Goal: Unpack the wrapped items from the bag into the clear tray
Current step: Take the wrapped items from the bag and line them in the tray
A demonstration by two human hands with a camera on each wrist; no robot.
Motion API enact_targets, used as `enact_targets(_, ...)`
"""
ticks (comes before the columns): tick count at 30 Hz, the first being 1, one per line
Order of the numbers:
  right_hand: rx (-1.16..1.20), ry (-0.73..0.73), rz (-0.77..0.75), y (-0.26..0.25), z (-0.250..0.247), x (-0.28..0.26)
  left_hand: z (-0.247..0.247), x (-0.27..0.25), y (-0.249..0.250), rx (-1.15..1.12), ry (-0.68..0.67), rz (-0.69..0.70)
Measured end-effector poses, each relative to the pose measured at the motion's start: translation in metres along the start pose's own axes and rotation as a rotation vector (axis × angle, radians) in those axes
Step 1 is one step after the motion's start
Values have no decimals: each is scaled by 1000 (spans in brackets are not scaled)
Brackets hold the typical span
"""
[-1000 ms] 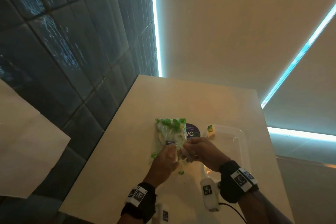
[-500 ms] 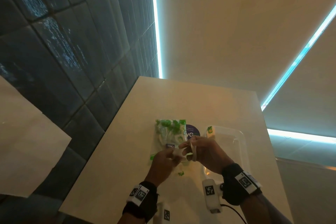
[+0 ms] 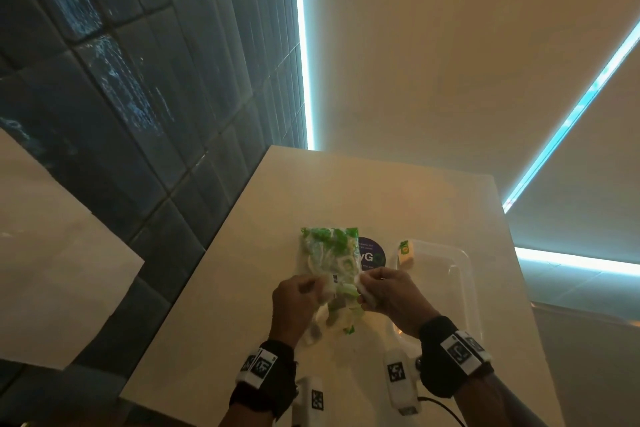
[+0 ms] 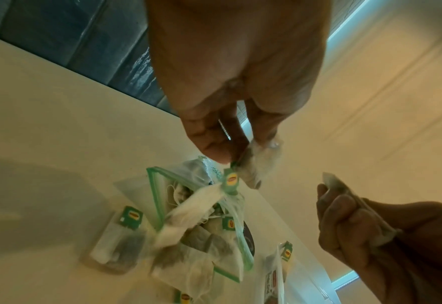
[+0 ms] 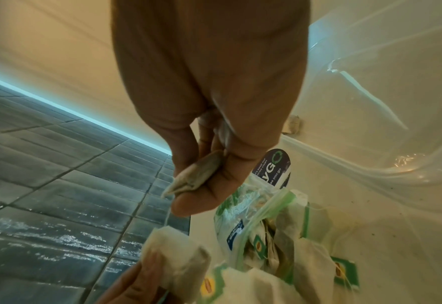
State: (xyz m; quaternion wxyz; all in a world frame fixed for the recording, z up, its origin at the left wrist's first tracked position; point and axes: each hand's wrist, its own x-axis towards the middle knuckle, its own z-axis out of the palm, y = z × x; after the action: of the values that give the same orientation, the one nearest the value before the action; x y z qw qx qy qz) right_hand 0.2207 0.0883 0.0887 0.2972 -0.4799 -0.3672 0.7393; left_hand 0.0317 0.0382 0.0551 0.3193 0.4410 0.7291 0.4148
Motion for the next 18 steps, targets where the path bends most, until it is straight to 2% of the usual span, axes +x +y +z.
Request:
enact_targets(3,-54,88,3,5,-3,5,-8,2,-1,40,119,-7)
enact_targets(5,-101,153,-11,7,-5,9,-10,3,-2,11,131,-47)
enact_targets(7,-131,178,-26,8,-4,10,-8,6,-7,-74,82,-93)
enact_targets(11,-134,120,-26,9,4,8,-3,4,-7,-304,-39,-162)
enact_targets(14,-100,116,-80,11,13,7,0,-1,3,-368,-43,-128)
enact_targets(18,-121,124,-124,11,17,9,1,-6,11,-379,-116,-47)
